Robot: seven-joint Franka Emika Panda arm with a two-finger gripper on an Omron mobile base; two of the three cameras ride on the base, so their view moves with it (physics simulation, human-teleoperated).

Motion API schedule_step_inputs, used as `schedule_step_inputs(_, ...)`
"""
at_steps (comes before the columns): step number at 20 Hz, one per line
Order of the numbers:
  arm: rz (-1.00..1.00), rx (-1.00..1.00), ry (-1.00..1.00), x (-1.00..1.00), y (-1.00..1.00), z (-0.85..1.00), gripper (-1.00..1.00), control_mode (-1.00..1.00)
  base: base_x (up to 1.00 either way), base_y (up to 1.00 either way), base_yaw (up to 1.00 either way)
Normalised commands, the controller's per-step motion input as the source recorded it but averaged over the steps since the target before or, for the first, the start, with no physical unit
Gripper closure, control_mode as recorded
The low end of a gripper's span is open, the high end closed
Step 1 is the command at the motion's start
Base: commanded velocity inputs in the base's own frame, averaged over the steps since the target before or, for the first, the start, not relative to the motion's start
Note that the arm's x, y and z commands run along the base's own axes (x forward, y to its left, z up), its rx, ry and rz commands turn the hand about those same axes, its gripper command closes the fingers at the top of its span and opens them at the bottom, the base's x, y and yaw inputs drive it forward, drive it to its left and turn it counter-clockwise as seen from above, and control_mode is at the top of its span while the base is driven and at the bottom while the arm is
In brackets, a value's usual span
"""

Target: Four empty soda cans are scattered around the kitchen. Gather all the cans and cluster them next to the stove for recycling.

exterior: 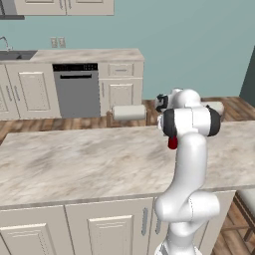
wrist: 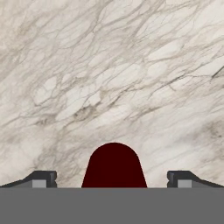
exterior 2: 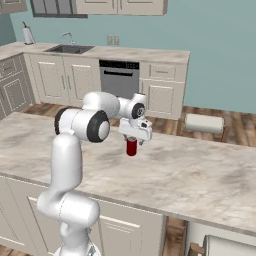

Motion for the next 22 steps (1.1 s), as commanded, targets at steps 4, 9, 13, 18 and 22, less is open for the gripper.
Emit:
schedule_step_inputs(4,0.00,0.00,0.00,-0.05,0.01,-0.10,-1.00,-1.00,0.00,0.00,0.00)
schedule_step_inputs(9,0.00,0.00,0.00,-0.18,0.07,-0.08,-1.00,-1.00,0.00,0.00,0.00)
schedule_step_inputs(13,0.00,0.00,0.00,-0.13,0.10,0.00,-1.00,-1.00,0.00,0.00,0.00)
schedule_step_inputs(18,0.00,0.00,-0.02,-0.03,0.07,0.01,-1.00,-1.00,0.00,0.00,0.00)
schedule_step_inputs(22,0.00,0.00,-0.01,0.00,0.02,0.00,-1.00,-1.00,0.00,0.00,0.00)
